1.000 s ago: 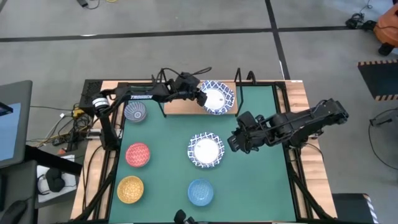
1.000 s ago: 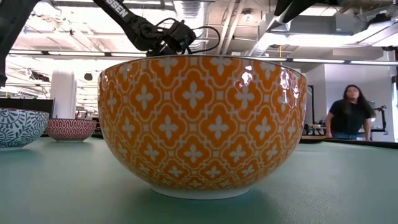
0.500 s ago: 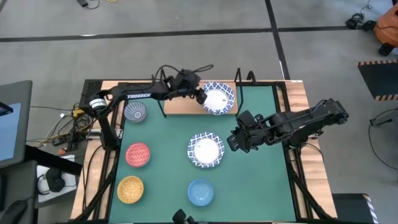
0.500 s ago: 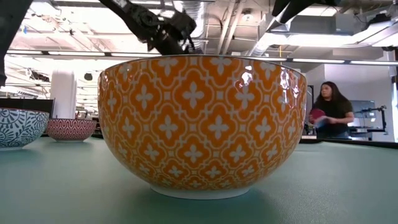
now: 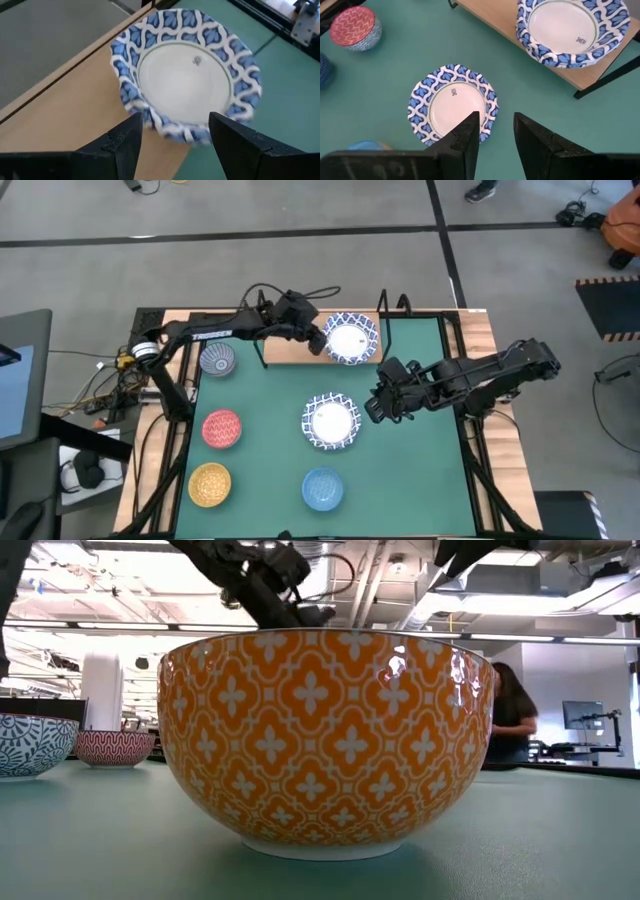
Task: Place and stack bowls onto a shelf
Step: Stack the white bowl on top of the white bowl on the shelf
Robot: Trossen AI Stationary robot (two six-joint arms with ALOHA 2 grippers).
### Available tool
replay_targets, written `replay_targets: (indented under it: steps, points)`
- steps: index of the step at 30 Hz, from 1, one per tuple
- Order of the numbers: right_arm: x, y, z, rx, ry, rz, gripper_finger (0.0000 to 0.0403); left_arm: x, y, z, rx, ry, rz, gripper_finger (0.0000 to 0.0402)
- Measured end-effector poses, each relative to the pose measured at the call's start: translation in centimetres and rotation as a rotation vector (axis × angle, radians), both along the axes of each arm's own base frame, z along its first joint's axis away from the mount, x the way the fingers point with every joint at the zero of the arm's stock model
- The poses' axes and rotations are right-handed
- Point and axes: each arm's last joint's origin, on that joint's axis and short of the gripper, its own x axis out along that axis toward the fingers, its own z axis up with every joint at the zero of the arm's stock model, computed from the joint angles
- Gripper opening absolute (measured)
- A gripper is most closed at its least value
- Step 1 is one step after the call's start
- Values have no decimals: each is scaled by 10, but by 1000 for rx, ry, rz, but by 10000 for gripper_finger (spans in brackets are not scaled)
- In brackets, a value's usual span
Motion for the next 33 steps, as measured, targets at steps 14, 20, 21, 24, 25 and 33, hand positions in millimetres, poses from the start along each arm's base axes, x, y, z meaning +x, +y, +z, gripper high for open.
replay_targets:
  steps: [14,20,21,24,25,33]
  points:
    - [19,-7,-79,215,-59,-77,146,-57,-85,90,129,-97,-109,213]
    - [17,-9,-111,222,-64,-87,146,-74,-119,78,132,-86,-98,212]
    - [17,-10,-116,229,-68,-83,146,-75,-124,72,120,-75,-93,212]
    - [20,-15,-134,264,-102,-86,146,-78,-135,53,80,-59,-74,212]
    - [23,-17,-141,269,-108,-92,146,-78,-138,47,65,-51,-68,212]
    - [48,-30,-185,291,-23,-40,146,-80,-159,17,-31,-32,-60,212]
